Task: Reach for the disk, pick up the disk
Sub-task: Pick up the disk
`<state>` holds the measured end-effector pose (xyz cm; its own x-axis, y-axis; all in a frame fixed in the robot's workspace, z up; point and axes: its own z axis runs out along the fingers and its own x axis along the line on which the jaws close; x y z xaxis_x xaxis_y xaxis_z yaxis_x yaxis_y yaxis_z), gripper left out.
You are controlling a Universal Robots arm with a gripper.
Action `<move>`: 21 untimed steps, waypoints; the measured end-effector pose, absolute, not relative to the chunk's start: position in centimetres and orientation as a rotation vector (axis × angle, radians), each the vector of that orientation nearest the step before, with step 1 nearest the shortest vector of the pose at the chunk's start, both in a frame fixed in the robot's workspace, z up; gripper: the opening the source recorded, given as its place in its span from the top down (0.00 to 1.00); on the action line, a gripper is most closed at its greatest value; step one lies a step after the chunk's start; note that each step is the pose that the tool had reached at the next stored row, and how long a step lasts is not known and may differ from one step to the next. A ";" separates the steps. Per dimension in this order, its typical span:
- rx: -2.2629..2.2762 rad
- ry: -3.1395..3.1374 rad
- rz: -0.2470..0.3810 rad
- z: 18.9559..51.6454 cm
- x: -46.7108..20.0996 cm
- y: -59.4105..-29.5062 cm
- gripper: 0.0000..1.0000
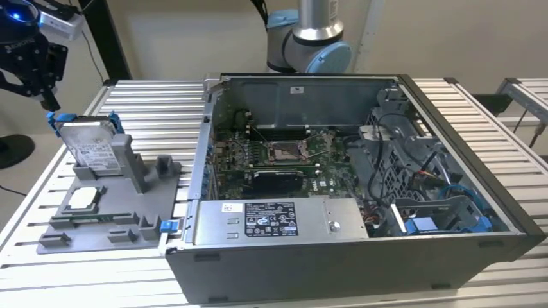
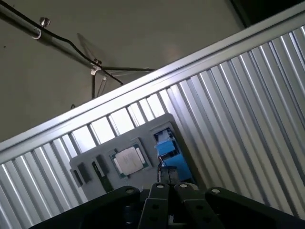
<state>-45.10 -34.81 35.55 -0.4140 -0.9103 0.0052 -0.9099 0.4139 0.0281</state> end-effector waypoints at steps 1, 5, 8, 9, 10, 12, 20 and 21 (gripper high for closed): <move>1.708 -2.613 -0.032 35.5 -45.1 -34.8 1.00; 1.763 -2.576 -0.032 35.5 -45.1 -34.8 1.00; 1.803 -2.547 -0.031 35.6 -45.1 -34.8 1.00; 1.820 -2.535 -0.031 35.6 -45.1 -34.8 1.00; 1.839 -2.522 -0.031 35.5 -45.1 -34.8 1.00; 1.878 -2.492 -0.030 35.5 -45.1 -34.8 1.00; 1.992 -2.422 -0.009 35.5 -45.1 -34.8 1.00; 2.000 -2.417 -0.008 35.5 -45.0 -34.8 1.00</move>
<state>-45.03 -34.79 35.50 -0.1868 -0.9824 0.0002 -0.9824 0.1868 0.0067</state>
